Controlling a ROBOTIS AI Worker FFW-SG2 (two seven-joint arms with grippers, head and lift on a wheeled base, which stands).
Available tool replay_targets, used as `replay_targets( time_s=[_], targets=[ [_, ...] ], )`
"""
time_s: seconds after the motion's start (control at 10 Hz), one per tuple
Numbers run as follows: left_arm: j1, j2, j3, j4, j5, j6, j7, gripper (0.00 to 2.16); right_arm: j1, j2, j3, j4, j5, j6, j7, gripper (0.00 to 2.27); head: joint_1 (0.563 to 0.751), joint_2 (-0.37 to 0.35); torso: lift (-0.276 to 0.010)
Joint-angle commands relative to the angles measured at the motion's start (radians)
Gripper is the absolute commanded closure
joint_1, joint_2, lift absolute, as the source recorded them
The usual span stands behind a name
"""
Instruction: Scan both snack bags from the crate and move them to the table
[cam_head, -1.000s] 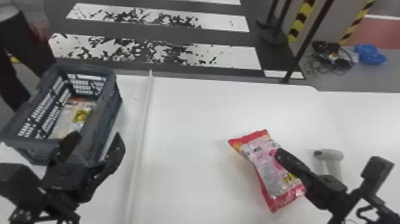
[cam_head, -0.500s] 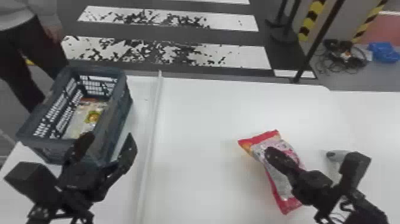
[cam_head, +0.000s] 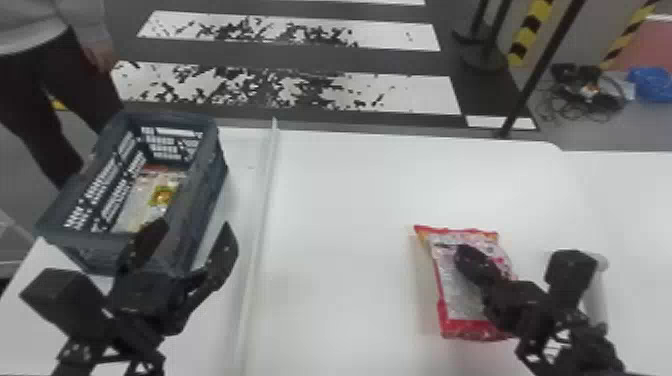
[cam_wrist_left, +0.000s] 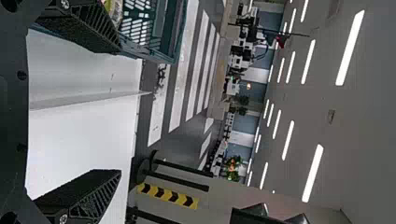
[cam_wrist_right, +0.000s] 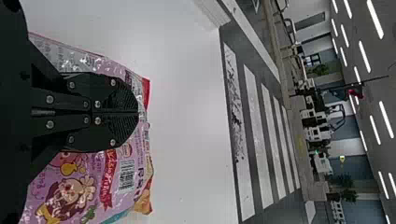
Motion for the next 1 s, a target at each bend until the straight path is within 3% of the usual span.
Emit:
replay_targets(
  time_s=[0.0,0.3,0.6,0.8,0.9],
  targets=[
    [-0.001,0.004,-0.001,0.001,0.0,0.0,0.0,0.07,-0.029,-0.002,-0.011,0.043,0.009,-0.01,-0.024,2.25,0.695,-0.069,-0.087],
    [-0.001,0.007,0.001,0.004,0.002,-0.003,0.0,0.07,0.01,-0.002,-0.038,0.035,-0.036,-0.123,0.002,2.25,0.695,-0.105,-0.087],
    [-0.007,0.007,-0.001,0.008,0.002,-0.003,0.0,0.07,0.125,-0.003,-0.057,-0.112,-0.083,-0.169,0.021,2.25,0.695,-0.107,-0.087],
    [-0.012,0.007,-0.001,0.018,0.005,-0.009,0.0,0.07,0.146,-0.006,-0.06,-0.083,-0.085,-0.212,0.039,2.25,0.695,-0.109,-0.087],
    [-0.013,0.007,-0.001,0.022,0.005,-0.009,0.0,0.07,0.14,-0.028,-0.054,-0.045,-0.083,-0.24,0.044,2.25,0.695,-0.11,-0.087]
  ],
)
